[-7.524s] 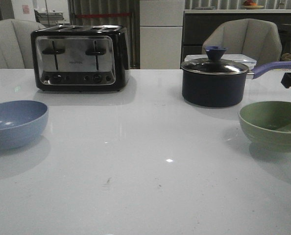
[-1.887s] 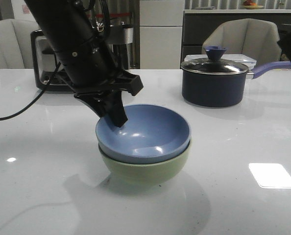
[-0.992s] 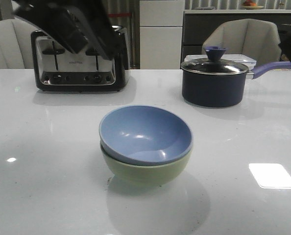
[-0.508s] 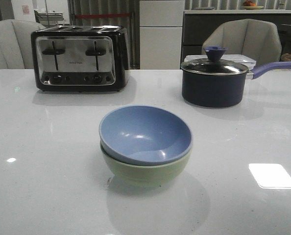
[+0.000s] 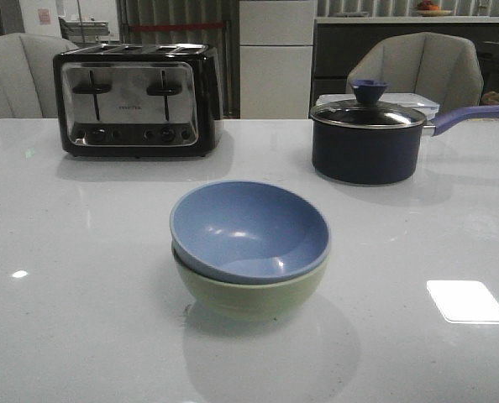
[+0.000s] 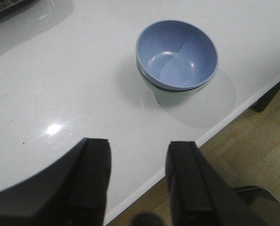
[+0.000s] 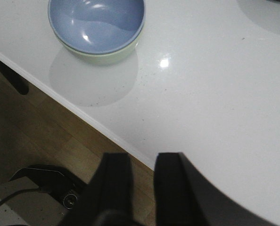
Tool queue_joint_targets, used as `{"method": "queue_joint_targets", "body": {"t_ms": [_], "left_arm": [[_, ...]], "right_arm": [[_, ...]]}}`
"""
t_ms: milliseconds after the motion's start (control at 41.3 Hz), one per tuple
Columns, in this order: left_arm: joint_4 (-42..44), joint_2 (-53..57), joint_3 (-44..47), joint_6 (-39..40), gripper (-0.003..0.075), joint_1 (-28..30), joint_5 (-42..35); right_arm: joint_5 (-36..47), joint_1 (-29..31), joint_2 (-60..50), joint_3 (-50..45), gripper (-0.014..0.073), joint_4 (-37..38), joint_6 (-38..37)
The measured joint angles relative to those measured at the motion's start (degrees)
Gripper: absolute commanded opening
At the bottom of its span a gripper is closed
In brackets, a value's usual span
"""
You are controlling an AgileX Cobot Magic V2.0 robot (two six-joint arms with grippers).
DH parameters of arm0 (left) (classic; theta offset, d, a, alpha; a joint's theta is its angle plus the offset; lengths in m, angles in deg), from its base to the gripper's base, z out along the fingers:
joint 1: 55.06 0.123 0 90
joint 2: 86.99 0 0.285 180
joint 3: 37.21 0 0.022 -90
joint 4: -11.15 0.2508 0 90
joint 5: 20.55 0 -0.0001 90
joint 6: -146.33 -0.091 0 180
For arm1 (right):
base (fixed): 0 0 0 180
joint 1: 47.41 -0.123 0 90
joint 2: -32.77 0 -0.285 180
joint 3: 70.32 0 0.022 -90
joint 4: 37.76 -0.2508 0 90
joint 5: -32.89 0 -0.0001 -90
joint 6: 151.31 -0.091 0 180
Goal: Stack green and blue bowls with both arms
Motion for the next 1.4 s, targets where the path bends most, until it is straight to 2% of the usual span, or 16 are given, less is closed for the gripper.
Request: {"method": "queue_joint_targets", "body": {"t_ms": [121, 871, 944, 1040, 1234, 1403], "left_arm": [[0.0, 0.0, 0.0, 0.0, 0.0092, 0.0, -0.09], [0.64, 1.67, 0.94, 0.09, 0.0093, 0.59, -1.6], [1.17, 4.29, 2.4, 0.09, 0.0093, 3.23, -3.75], [1.57, 10.0, 7.06, 0.09, 0.0093, 9.6, -9.46], [1.66, 23.69, 24.05, 0.09, 0.0093, 21.79, -26.04], [-0.69, 34.88, 36.7, 0.09, 0.0093, 29.58, -36.17]], "right_arm": [[0.0, 0.0, 0.0, 0.0, 0.0049, 0.0, 0.0], [0.0, 0.0, 0.0, 0.0, 0.0052, 0.0, -0.08], [0.0, 0.0, 0.0, 0.0, 0.0052, 0.0, -0.08], [-0.09, 0.0, 0.0, 0.0, 0.0052, 0.0, -0.08], [-0.09, 0.0, 0.0, 0.0, 0.0052, 0.0, -0.08], [-0.09, 0.0, 0.0, 0.0, 0.0052, 0.0, -0.08]]}}
